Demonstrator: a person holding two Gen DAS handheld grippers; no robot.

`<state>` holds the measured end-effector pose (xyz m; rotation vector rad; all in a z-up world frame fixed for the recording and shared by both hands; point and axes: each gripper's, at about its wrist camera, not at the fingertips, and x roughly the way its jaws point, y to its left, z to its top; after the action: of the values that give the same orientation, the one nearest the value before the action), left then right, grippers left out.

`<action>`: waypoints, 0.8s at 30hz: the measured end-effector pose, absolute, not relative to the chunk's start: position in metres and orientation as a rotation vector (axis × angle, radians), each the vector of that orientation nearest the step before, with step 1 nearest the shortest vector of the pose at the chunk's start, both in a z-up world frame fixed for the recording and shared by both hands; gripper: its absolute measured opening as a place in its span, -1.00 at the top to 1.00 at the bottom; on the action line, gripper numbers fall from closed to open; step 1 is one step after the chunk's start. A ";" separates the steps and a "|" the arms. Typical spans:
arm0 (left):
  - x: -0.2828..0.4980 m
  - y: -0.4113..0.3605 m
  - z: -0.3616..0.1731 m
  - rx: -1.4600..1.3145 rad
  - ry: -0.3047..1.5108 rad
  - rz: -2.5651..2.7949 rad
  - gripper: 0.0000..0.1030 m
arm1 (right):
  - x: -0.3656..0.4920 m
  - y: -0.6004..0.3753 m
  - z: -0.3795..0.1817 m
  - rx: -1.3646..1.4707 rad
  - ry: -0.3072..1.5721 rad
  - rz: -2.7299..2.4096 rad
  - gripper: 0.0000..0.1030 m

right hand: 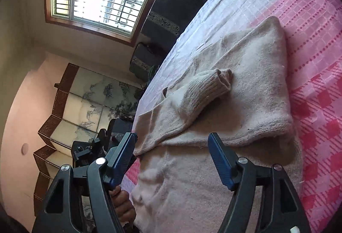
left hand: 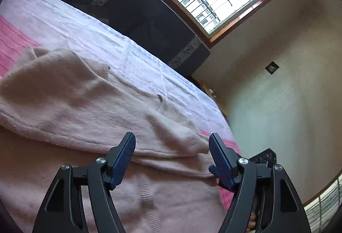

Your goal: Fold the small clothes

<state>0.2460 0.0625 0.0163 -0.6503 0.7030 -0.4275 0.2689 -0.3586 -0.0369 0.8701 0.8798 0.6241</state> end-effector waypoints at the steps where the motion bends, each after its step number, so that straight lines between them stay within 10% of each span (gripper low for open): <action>1: 0.243 0.076 0.010 -0.638 0.709 -0.393 -0.39 | 0.276 -0.357 -0.036 0.854 0.891 0.586 -0.36; 8: 0.223 0.135 -0.045 -0.790 0.695 -0.286 -0.33 | 0.330 -0.334 -0.045 0.929 0.968 0.518 -0.36; 9: 0.219 0.139 -0.046 -0.798 0.676 -0.278 -0.34 | 0.337 -0.330 -0.044 0.907 0.973 0.479 -0.20; 11: 0.218 0.139 -0.050 -0.780 0.692 -0.233 -0.34 | 0.351 -0.325 -0.047 0.906 1.001 0.451 0.76; 18: 0.212 0.141 -0.054 -0.801 0.674 -0.242 -0.34 | 0.302 -0.366 0.041 0.782 0.522 0.524 0.77; 24: 0.212 0.138 -0.054 -0.783 0.684 -0.232 -0.34 | 0.292 -0.402 -0.047 0.787 0.820 0.391 0.77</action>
<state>0.2117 0.1382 -0.0540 -0.7825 0.6842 -0.2318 0.2923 -0.4018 -0.0474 0.7872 0.8196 0.3915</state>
